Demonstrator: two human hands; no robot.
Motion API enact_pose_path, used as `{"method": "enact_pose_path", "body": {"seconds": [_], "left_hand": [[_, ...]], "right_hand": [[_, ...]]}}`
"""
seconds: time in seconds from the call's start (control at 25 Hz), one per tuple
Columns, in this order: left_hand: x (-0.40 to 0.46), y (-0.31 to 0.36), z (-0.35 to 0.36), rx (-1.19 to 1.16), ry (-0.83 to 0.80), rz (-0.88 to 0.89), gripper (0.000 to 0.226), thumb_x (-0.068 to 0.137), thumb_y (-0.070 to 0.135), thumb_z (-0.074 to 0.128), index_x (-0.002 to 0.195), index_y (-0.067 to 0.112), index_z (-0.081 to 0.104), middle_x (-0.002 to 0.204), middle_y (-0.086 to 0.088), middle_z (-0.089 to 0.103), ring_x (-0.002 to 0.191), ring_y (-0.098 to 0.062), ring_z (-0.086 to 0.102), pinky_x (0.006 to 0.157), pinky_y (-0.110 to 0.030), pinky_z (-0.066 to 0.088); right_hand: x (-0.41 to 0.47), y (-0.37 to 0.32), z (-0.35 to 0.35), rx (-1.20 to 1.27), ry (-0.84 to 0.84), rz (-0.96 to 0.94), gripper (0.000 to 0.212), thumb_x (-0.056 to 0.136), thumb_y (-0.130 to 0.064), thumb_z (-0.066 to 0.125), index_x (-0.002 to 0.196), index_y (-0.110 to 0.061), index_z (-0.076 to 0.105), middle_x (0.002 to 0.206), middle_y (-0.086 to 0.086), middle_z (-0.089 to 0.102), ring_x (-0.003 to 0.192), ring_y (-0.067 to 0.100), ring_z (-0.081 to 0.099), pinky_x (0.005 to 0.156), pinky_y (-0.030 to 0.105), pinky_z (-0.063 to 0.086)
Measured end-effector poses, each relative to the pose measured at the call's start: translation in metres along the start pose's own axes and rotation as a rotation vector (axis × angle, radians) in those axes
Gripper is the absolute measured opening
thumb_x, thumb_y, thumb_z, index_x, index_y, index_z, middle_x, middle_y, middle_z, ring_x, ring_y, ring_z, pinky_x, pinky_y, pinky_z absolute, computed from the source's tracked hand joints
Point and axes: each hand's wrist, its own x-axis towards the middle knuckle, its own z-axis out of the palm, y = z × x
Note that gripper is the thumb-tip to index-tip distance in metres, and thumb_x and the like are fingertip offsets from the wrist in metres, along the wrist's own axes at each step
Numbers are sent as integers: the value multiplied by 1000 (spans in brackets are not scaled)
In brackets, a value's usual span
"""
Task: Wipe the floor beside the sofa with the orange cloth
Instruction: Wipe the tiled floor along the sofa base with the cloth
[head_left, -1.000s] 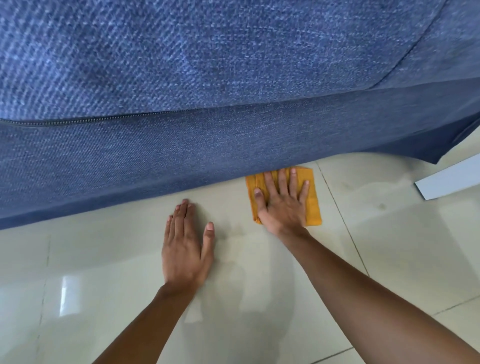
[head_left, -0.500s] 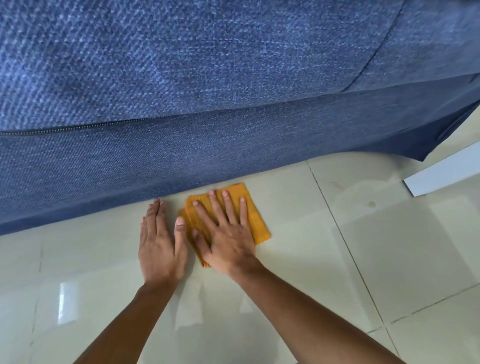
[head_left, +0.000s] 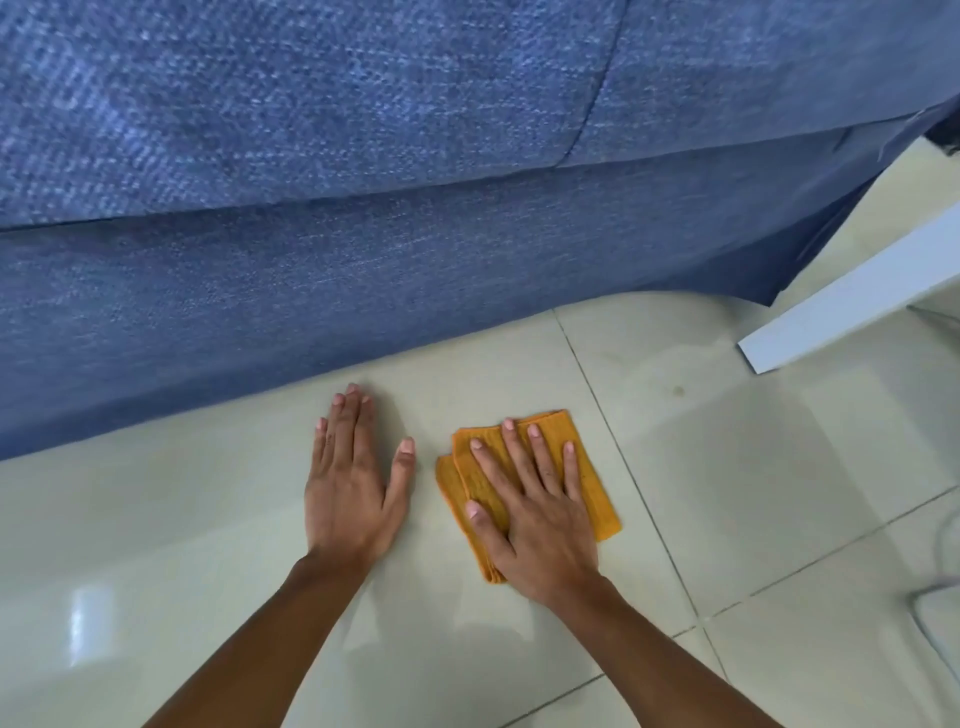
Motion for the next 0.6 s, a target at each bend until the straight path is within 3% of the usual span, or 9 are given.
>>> {"method": "enact_pose_path", "body": {"seconds": [0.16,0.32,0.6], "left_hand": [[7,28,16,86,-82,96,81,92,61,8,153,9,11,163,-4,3,151,-16,-3,123,-35,1],[13,37,30,147,-115,140,83,92,62,7,153,6,12,164,-8,6,151,-19,-1,123,-39,4],[12,34,34,227,-135,170,81,94,59,14,152,3,12,163,-11,5,152,-22,1,123,-43,7]], "right_hand": [[-4,35,-1,5,22,178,65,98,-64,17,157,-42,2,169,-3,-4,155,22,-7,123,59,1],[-4,81,-1,-7,58,359,66,97,-64,15,157,-40,2,168,-2,0,155,25,0,123,57,-1],[12,153,-13,32,15,629,64,92,-67,0,148,-44,-21,168,-3,-11,155,25,-9,122,55,-9]]}}
